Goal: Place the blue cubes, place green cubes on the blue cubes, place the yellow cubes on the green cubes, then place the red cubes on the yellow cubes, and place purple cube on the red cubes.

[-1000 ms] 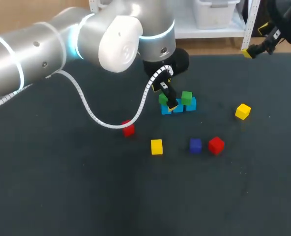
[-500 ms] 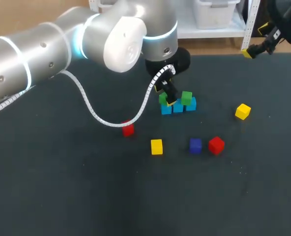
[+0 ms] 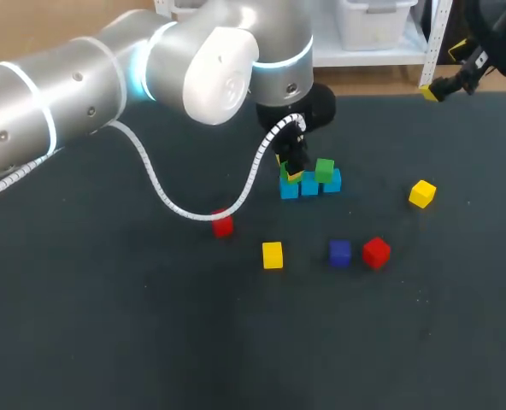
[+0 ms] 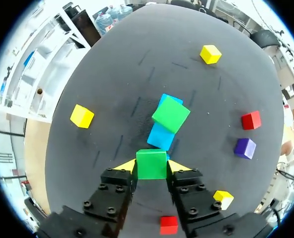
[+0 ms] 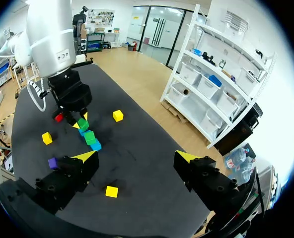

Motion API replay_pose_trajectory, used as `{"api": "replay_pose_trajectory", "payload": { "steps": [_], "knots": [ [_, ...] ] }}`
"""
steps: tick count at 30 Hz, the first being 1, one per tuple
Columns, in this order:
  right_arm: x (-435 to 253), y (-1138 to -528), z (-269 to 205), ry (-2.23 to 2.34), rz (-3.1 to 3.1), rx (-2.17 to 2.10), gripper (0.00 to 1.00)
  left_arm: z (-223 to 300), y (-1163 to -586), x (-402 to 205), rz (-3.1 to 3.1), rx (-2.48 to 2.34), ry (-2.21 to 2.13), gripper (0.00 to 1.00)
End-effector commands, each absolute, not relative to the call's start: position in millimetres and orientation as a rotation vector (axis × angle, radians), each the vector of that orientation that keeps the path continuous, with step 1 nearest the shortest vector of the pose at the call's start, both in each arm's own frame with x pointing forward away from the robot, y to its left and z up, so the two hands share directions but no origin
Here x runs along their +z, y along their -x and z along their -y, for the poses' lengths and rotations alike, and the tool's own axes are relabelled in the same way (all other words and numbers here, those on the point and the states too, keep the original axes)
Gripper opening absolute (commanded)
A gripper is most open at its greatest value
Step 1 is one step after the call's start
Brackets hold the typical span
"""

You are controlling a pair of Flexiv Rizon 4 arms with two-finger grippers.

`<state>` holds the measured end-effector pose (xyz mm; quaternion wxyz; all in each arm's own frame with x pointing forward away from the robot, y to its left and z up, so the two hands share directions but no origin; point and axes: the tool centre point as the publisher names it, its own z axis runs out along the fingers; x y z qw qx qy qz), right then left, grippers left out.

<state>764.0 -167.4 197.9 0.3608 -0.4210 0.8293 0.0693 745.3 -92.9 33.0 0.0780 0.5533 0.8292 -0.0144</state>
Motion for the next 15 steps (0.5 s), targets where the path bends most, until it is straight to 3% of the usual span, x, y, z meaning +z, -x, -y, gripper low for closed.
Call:
{"api": "replay_pose_trajectory", "payload": {
  "steps": [1, 8, 15],
  "knots": [
    [197.9, -764.0, 167.4, 1.085, -2.137, 0.179, 1.0, 91.0, -745.5, 40.0, -2.459, -0.059, -1.694, 0.18],
    [197.9, -764.0, 167.4, 1.085, -2.137, 0.179, 1.0, 92.8, -747.1, 44.4, -2.373, -0.098, -1.806, 0.09],
    [197.9, -764.0, 167.4, 1.085, -2.137, 0.179, 1.0, 92.3, -746.9, 42.7, -2.311, -0.123, -1.887, 0.13]
  ]
}}
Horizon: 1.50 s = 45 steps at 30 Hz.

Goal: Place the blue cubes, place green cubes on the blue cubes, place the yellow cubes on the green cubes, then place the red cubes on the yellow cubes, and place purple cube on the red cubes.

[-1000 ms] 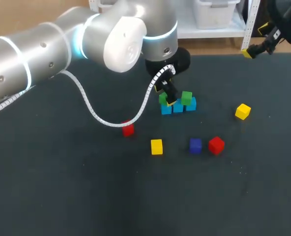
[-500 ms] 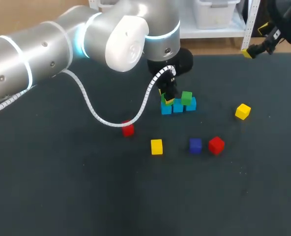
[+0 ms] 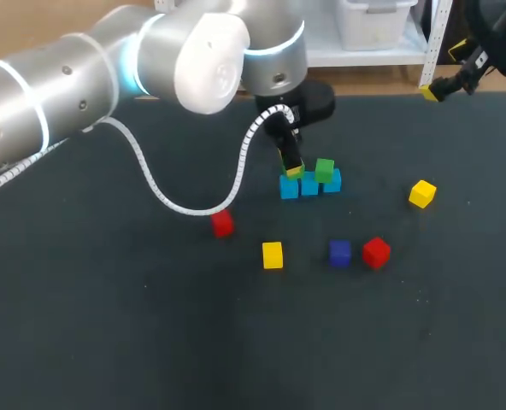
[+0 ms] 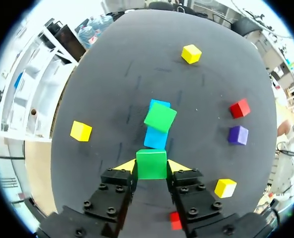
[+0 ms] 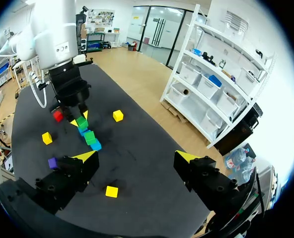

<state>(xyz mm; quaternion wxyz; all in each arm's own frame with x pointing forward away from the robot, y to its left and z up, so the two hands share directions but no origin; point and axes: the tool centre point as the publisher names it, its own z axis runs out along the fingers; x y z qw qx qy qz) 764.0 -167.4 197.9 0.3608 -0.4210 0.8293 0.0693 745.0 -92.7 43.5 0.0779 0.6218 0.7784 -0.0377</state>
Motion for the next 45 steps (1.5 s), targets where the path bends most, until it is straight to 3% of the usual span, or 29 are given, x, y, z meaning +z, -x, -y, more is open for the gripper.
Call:
{"api": "replay_pose_trajectory", "payload": {
  "steps": [1, 20, 30, 37, 45],
  "knots": [
    [197.9, -764.0, 167.4, 1.085, -2.137, 0.179, 1.0, 92.6, -746.8, 41.9, -2.303, -0.133, -1.901, 0.13],
    [197.9, -764.0, 167.4, 1.085, -2.137, 0.179, 1.0, 99.8, -747.2, 37.9, -2.222, -0.097, -2.01, 0.19],
    [197.9, -764.0, 167.4, 1.085, -2.137, 0.179, 1.0, 100.4, -747.8, 34.6, -2.215, -0.087, -2.012, 0.31],
    [197.9, -764.0, 167.4, 1.085, -2.137, 0.179, 1.0, 99.5, -749.4, 33.0, -2.214, -0.075, -2.022, 0.3],
    [197.9, -764.0, 167.4, 1.085, -2.137, 0.179, 1.0, 98.9, -751.3, 33.9, -2.214, -0.082, -2.013, 0.54]
  ]
}}
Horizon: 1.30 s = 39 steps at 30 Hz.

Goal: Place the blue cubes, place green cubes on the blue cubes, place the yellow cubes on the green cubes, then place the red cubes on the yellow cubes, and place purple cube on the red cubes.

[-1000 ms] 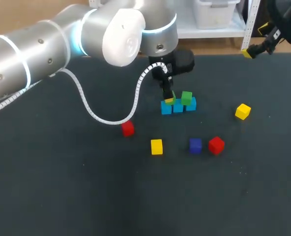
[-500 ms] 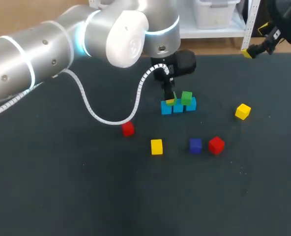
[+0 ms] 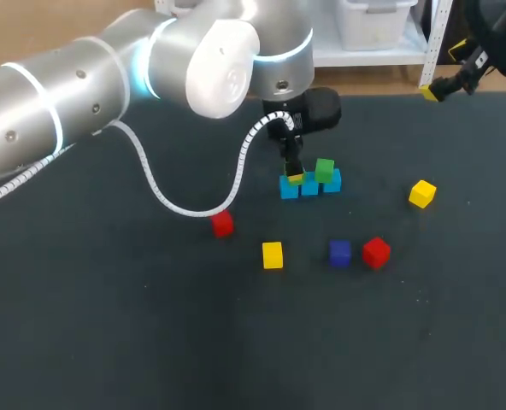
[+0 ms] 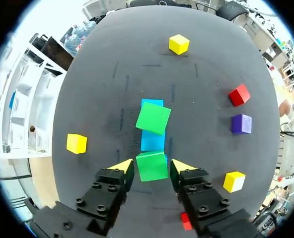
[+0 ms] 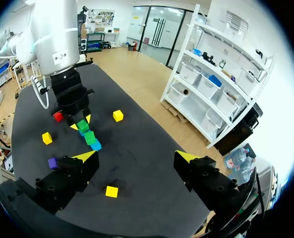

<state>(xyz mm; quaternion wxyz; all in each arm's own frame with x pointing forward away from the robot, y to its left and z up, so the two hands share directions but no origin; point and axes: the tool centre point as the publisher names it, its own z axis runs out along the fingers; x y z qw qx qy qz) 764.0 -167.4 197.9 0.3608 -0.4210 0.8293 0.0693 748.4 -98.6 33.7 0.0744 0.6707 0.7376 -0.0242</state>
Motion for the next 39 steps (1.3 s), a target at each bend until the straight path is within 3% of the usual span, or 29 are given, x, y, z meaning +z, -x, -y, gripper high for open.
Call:
{"api": "replay_pose_trajectory", "payload": {
  "steps": [1, 2, 3, 8, 10, 15, 24, 39],
  "knots": [
    [197.9, -764.0, 167.4, 1.085, -2.137, 0.179, 1.0, 98.9, -751.3, 34.0, -2.214, -0.083, -2.013, 0.79],
    [197.9, -764.0, 167.4, 1.085, -2.137, 0.179, 1.0, 98.9, -751.3, 34.0, -2.214, -0.085, -2.012, 0.95],
    [197.9, -764.0, 167.4, 1.085, -2.137, 0.179, 1.0, 98.9, -751.3, 34.1, -2.214, -0.086, -2.011, 1.0],
    [197.9, -764.0, 167.4, 1.085, -2.137, 0.179, 1.0, 96.7, -753.4, 34.5, -2.22, -0.081, -2.001, 1.0],
    [197.9, -764.0, 167.4, 1.085, -2.137, 0.179, 1.0, 95.9, -754.2, 34.5, -2.224, -0.071, -1.997, 0.69],
    [197.9, -764.0, 167.4, 1.085, -2.137, 0.179, 1.0, 95.2, -755.3, 34.6, -2.224, -0.055, -1.996, 0.33],
    [197.9, -764.0, 167.4, 1.085, -2.137, 0.179, 1.0, 95.1, -755.4, 35.9, -2.217, -0.058, -2.002, 0.19],
    [197.9, -764.0, 167.4, 1.085, -2.137, 0.179, 1.0, 95.5, -751.7, 37.3, -2.204, -0.06, -2.01, 0.12]
  ]
}}
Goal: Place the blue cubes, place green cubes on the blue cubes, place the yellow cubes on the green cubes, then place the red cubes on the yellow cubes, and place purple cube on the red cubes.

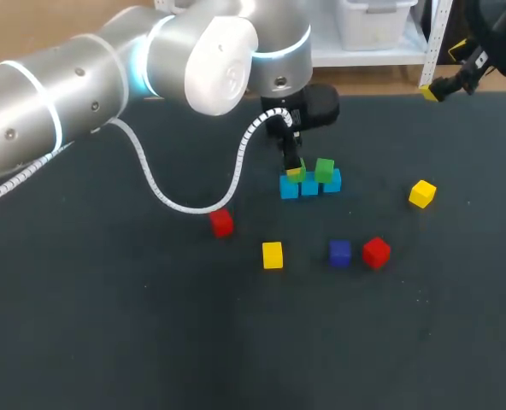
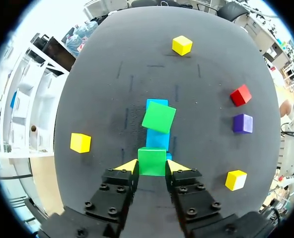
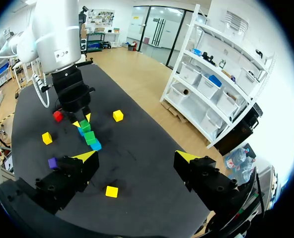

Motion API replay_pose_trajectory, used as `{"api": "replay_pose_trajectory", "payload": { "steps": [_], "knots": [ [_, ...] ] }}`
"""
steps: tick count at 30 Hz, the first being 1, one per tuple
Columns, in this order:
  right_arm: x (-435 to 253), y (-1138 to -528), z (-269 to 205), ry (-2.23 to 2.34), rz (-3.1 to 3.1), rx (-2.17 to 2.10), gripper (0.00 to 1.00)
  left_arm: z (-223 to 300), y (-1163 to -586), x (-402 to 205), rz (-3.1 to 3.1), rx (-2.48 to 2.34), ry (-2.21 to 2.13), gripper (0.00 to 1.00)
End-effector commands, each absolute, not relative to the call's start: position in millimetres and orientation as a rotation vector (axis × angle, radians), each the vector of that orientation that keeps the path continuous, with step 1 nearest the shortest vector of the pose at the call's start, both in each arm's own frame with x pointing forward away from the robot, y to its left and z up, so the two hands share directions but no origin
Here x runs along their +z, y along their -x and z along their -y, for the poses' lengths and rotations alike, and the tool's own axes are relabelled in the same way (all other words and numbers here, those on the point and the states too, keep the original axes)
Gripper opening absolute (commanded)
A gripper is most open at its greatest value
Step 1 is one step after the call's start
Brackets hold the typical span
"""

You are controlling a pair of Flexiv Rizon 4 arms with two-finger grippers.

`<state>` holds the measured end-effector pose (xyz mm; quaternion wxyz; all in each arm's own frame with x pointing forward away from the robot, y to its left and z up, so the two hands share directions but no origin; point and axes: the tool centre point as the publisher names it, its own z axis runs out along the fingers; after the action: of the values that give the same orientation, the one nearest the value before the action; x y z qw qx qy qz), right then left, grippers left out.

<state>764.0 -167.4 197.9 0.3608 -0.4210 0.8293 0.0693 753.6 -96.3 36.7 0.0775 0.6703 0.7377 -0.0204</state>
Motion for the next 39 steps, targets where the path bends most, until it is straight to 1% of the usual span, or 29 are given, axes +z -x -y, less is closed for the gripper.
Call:
{"api": "replay_pose_trajectory", "payload": {
  "steps": [1, 6, 9, 10, 12, 13, 14, 15, 29, 39],
  "knots": [
    [198, -764, 167, 1.085, -2.137, 0.179, 1.0, 96, -751, 37, -2.202, -0.06, -2.012, 0.12],
    [198, -764, 167, 1.085, -2.137, 0.179, 1.0, 96, -749, 34, -2.202, -0.054, -2.02, 0.18],
    [198, -764, 167, 1.085, -2.137, 0.179, 1.0, 96, -749, 34, -2.205, -0.059, -2.021, 0.27],
    [198, -764, 167, 1.085, -2.137, 0.179, 1.0, 96, -748, 34, -2.206, -0.06, -2.021, 0.28],
    [198, -764, 167, 1.085, -2.137, 0.179, 1.0, 97, -748, 34, -2.207, -0.063, -2.02, 0.42],
    [198, -764, 167, 1.085, -2.137, 0.179, 1.0, 97, -748, 34, -2.208, -0.065, -2.019, 0.52],
    [198, -764, 167, 1.085, -2.137, 0.179, 1.0, 97, -748, 34, -2.21, -0.066, -2.018, 0.88],
    [198, -764, 167, 1.085, -2.137, 0.179, 1.0, 97, -748, 34, -2.211, -0.067, -2.018, 1.0],
    [198, -764, 167, 1.085, -2.137, 0.179, 1.0, 103, -753, 47, -2.201, -0.113, -2.014, 1.0],
    [198, -764, 167, 1.085, -2.137, 0.179, 1.0, 131, -755, 46, -2.087, -0.15, -2.219, 1.0]
  ]
}}
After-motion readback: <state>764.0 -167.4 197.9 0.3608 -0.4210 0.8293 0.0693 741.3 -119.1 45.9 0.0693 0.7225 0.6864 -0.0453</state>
